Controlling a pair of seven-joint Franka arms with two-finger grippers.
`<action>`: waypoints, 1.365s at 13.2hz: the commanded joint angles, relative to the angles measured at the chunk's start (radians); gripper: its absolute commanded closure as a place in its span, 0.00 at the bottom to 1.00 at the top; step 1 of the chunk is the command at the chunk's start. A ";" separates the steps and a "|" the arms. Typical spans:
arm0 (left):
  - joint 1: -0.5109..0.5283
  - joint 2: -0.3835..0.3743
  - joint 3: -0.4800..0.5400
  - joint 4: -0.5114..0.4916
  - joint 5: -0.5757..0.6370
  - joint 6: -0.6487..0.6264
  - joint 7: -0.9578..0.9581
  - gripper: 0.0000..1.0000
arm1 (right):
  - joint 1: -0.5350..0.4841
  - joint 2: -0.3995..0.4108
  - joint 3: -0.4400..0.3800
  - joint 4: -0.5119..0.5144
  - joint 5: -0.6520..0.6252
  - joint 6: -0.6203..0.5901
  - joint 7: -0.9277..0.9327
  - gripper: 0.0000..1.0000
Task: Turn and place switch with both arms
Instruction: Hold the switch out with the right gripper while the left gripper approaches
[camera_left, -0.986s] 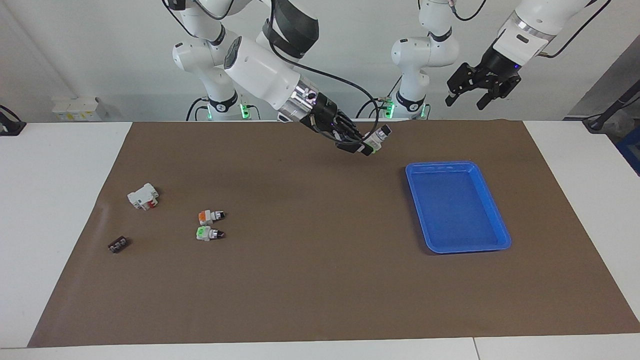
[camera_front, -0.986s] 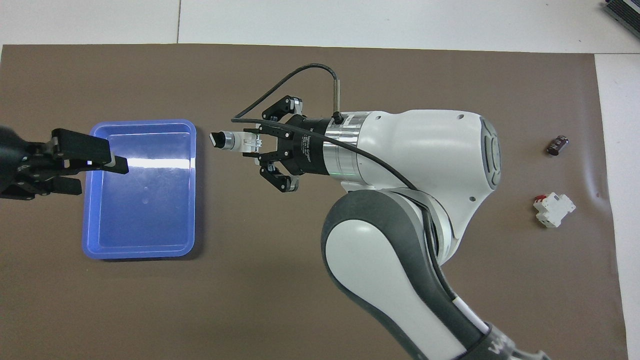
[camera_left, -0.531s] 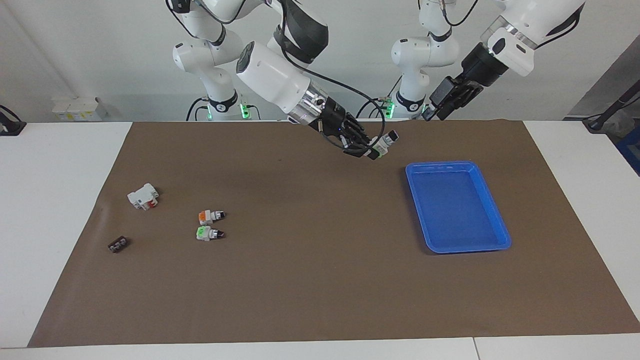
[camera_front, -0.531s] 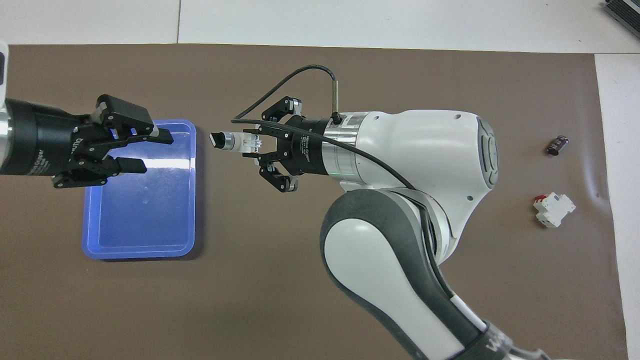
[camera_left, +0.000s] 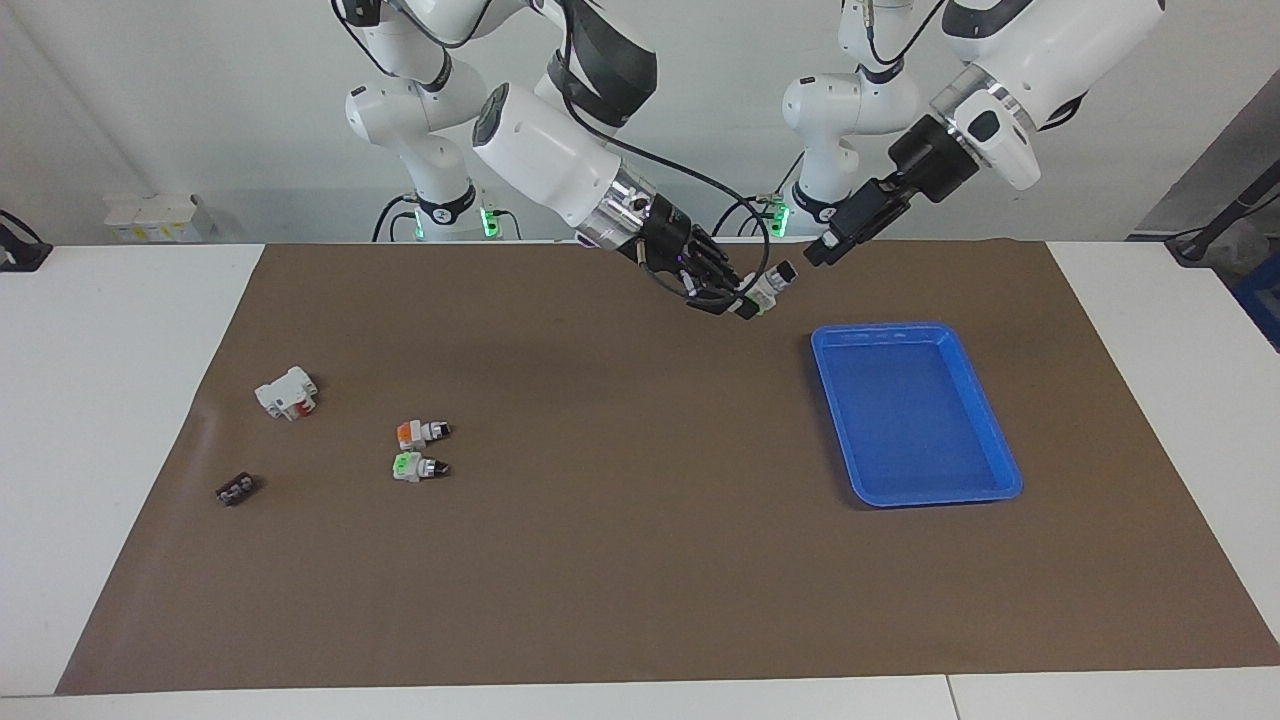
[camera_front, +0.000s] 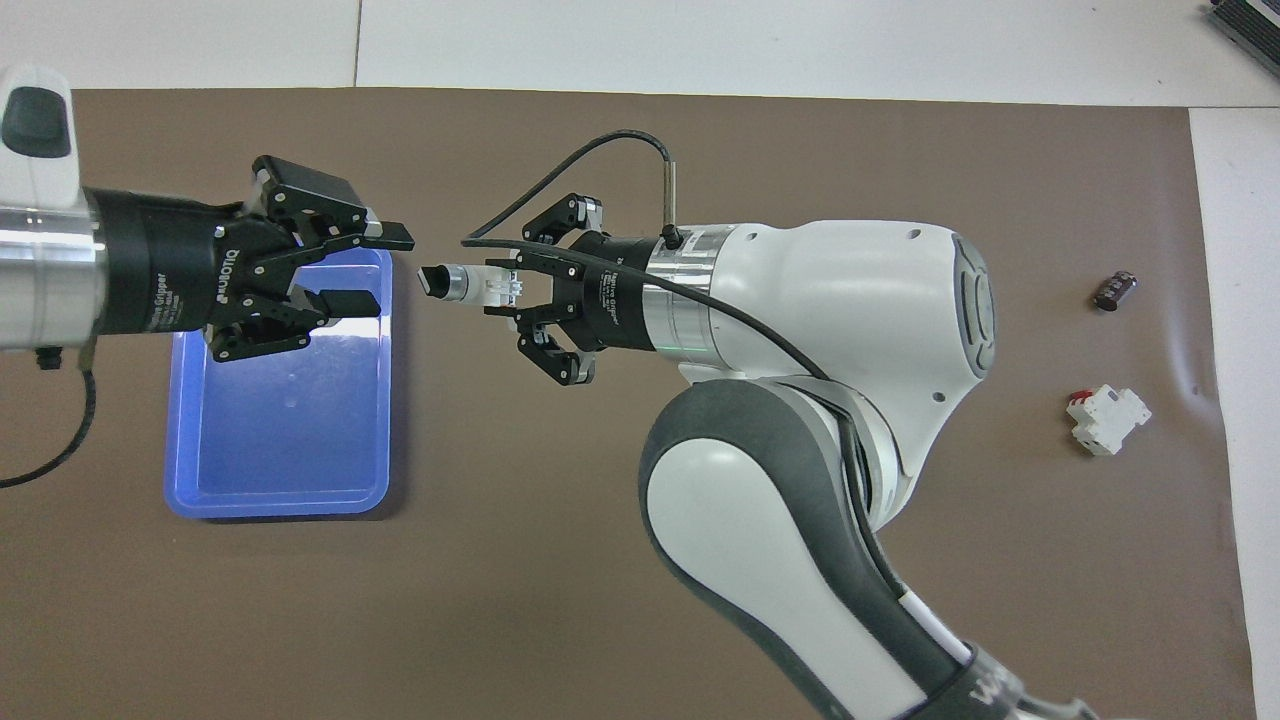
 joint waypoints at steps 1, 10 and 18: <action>-0.025 -0.036 0.009 -0.051 -0.020 0.035 -0.022 0.36 | 0.018 0.010 0.004 0.015 -0.025 0.035 0.039 1.00; -0.014 -0.046 0.009 -0.065 -0.031 0.021 -0.019 0.72 | 0.018 0.010 0.004 0.015 -0.025 0.030 0.039 1.00; -0.011 -0.047 0.010 -0.094 -0.031 0.053 -0.013 0.83 | 0.015 0.010 0.004 0.015 -0.025 0.027 0.039 1.00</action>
